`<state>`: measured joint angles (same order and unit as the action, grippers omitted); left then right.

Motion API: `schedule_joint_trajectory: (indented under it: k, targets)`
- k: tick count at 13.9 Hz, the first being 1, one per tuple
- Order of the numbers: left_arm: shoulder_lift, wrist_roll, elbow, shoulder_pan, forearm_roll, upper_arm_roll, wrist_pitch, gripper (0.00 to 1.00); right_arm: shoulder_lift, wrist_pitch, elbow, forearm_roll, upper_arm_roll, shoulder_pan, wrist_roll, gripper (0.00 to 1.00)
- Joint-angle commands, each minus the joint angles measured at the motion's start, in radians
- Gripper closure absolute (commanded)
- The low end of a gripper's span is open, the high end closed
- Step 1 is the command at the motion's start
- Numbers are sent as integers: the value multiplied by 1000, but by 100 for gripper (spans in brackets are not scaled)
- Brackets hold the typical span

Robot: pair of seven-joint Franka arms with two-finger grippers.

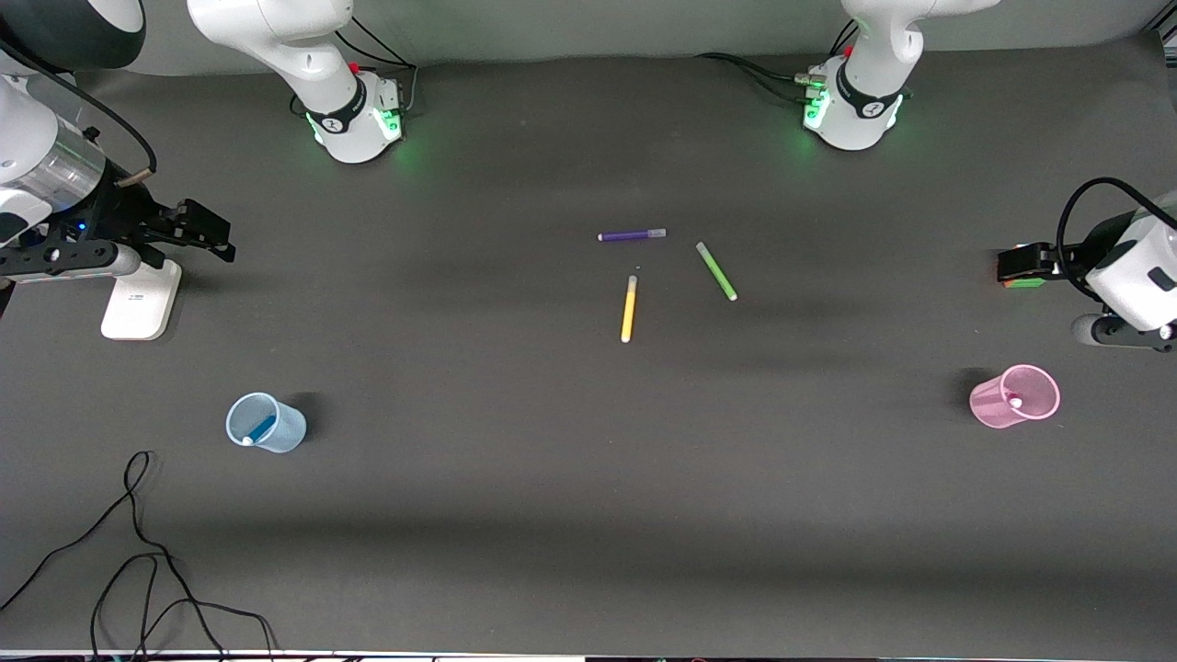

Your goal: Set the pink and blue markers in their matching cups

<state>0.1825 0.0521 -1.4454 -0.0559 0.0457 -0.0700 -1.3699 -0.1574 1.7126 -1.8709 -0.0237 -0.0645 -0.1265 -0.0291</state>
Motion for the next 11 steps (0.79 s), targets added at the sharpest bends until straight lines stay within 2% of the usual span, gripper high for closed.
schedule_joint_trajectory:
  k: [1,8,11]
  targets:
    - [-89,2,-94,-6,-1,-2,-34,1,-10,39,6,-12,-2,5,9,0]
    - [-196,-12,-211,19,0,1,-155,1,-7,7,16,-22,-17,4,12,0]
    - [-202,-14,-236,22,2,9,-155,1,-16,-28,28,-22,-12,2,27,0]
